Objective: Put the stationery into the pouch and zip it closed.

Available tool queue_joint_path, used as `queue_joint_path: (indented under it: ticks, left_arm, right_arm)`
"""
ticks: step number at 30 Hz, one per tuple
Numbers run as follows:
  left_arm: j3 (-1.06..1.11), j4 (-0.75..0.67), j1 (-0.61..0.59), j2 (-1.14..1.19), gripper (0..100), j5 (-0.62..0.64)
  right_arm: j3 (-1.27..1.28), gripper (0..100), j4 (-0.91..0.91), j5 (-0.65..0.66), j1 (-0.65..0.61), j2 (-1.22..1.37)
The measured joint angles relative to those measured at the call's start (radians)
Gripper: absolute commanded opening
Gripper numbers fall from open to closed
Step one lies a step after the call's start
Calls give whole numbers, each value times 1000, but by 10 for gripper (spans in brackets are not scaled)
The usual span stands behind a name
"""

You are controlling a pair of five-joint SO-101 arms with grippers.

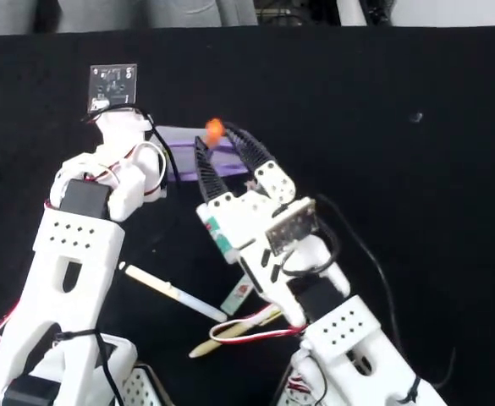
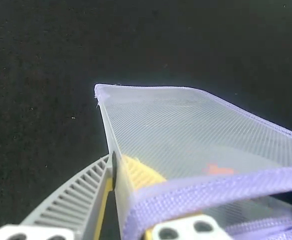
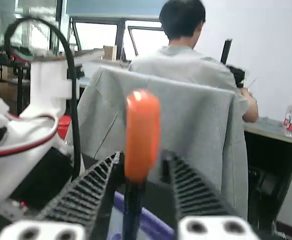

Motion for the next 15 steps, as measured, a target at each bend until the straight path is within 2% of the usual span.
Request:
queue_joint_path:
  ticks: [9, 15]
  left_arm:
    - [44, -74, -12, 0, 29, 0]
    - [48, -117, -206, 6, 29, 6]
  right_arm:
    - [-83, 230, 209, 5, -2, 2]
    - [-224, 230, 425, 5, 2, 2]
